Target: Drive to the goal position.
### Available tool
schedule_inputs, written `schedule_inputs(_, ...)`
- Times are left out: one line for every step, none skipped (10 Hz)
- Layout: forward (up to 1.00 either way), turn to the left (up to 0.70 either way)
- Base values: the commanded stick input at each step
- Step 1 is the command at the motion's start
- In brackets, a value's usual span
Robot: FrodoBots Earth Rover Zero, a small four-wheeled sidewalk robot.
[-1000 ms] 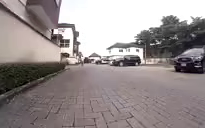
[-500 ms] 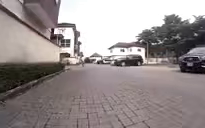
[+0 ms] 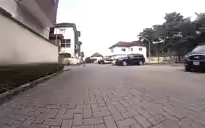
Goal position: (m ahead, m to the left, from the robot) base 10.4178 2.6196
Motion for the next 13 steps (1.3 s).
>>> schedule_inputs(0.70, 0.00)
schedule_inputs(0.70, 0.00)
schedule_inputs(0.70, 0.00)
schedule_inputs(0.70, 0.35)
schedule_inputs(0.70, 0.35)
schedule_inputs(0.70, 0.35)
schedule_inputs(0.70, 0.00)
schedule_inputs(0.70, 0.00)
schedule_inputs(0.70, 0.00)
schedule_inputs(0.70, 0.00)
schedule_inputs(0.70, 0.00)
schedule_inputs(0.70, 0.00)
schedule_inputs(0.70, 0.00)
